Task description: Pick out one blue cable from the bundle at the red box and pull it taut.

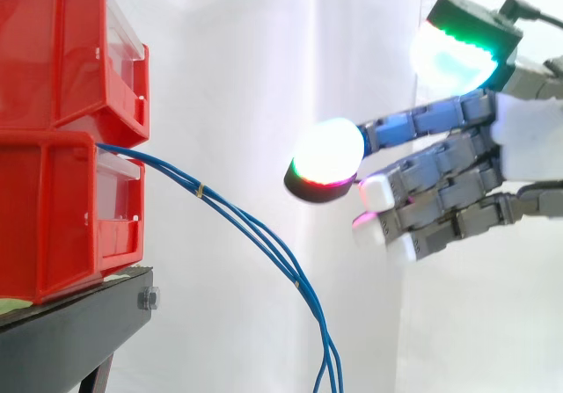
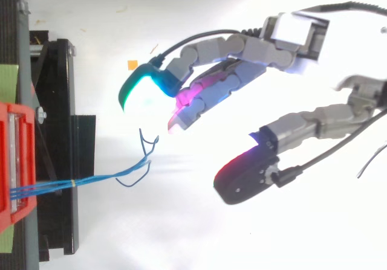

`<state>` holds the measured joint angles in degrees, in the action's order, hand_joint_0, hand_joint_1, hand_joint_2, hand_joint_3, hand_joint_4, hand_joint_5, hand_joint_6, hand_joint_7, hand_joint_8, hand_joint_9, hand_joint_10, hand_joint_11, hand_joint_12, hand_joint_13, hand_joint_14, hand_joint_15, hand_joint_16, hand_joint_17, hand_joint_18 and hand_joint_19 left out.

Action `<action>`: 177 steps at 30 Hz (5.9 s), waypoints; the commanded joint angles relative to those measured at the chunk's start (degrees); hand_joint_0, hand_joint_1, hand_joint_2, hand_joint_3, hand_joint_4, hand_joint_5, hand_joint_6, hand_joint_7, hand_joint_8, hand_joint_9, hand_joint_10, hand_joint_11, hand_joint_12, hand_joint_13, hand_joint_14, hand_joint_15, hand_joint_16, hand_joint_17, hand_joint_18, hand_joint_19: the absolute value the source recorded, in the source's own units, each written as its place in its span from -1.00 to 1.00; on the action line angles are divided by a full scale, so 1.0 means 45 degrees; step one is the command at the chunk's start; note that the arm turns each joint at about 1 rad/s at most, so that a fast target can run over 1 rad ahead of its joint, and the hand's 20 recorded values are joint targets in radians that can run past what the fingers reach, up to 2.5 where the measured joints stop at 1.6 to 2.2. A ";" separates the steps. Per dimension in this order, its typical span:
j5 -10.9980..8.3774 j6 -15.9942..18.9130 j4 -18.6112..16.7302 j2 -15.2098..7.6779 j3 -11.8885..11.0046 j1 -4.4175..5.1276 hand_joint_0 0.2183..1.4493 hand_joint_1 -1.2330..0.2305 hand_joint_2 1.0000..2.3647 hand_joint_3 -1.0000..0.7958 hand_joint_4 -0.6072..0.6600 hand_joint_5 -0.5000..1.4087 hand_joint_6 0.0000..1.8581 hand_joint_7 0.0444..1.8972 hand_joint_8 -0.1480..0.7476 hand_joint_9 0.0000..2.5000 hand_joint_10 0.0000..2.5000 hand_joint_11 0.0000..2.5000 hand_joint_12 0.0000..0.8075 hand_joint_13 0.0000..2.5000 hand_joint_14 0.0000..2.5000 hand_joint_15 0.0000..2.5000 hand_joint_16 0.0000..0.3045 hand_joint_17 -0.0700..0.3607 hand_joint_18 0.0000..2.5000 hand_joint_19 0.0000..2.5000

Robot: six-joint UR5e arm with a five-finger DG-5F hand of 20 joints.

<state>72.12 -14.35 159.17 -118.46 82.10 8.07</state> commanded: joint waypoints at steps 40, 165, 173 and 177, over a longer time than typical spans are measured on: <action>-0.0753 0.0240 -0.1952 -0.3207 -0.2130 0.0317 -0.58 -0.13 -1.00 -0.44 0.26 -0.64 -0.46 -0.25 -0.12 -0.35 -0.99 -0.77 -0.26 -0.50 -0.99 -0.84 -0.68 -0.16 -0.65 -0.70; 0.0751 0.2115 -0.0409 -0.3715 -0.3615 0.0278 -0.42 -0.22 -0.99 -0.03 0.11 -0.60 -0.05 -0.17 0.05 -0.19 -0.98 -0.51 -0.13 -0.32 -0.99 -0.69 -0.61 -0.06 -0.40 -0.60; 0.0908 0.2584 -0.0273 -0.3695 -0.3615 0.0278 -0.41 -0.25 -0.99 -0.02 0.08 -0.60 -0.04 -0.18 0.04 -0.19 -0.98 -0.50 -0.13 -0.32 -0.99 -0.68 -0.61 -0.05 -0.40 -0.60; 0.0966 0.2701 -0.0234 -0.3695 -0.3693 0.0258 -0.41 -0.26 -0.99 -0.02 0.06 -0.61 -0.03 -0.21 0.03 -0.20 -0.98 -0.47 -0.14 -0.33 -0.99 -0.68 -0.61 -0.06 -0.40 -0.60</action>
<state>76.22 -2.65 157.96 -135.09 65.76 9.27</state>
